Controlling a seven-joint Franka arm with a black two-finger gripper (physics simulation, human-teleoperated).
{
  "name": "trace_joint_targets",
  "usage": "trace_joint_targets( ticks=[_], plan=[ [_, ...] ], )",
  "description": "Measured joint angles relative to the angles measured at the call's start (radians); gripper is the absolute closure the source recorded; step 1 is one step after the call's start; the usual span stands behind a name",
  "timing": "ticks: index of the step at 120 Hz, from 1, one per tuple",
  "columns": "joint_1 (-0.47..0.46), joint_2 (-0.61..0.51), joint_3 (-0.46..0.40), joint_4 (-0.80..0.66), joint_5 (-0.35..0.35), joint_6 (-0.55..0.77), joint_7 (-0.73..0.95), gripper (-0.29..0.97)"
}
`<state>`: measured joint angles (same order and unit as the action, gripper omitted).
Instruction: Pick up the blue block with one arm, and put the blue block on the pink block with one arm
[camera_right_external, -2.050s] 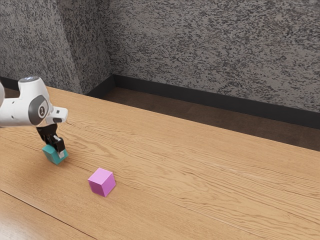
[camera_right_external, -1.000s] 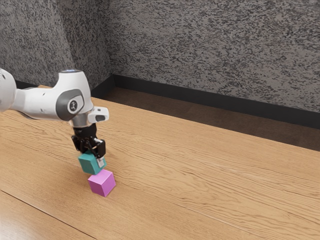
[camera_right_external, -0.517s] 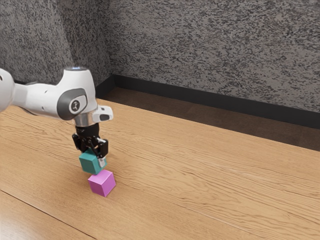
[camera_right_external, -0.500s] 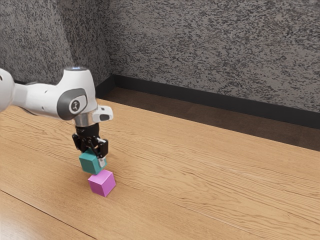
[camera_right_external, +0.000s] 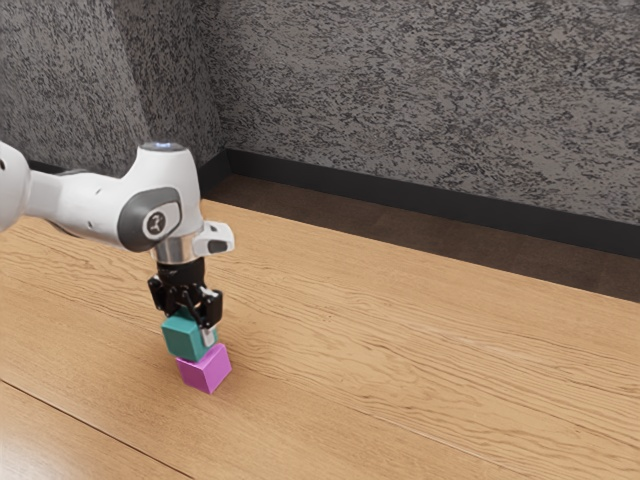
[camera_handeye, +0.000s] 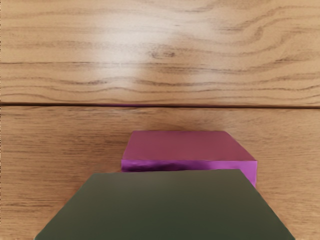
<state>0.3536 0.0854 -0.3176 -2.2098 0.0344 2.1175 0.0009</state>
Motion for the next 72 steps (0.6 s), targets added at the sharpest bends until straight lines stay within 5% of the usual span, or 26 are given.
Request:
trace_joint_targets(
  ticks=[72],
  plan=[
    [0.000,-0.002,-0.018,-0.007,0.010,0.026,-0.034,0.33]
  ],
)
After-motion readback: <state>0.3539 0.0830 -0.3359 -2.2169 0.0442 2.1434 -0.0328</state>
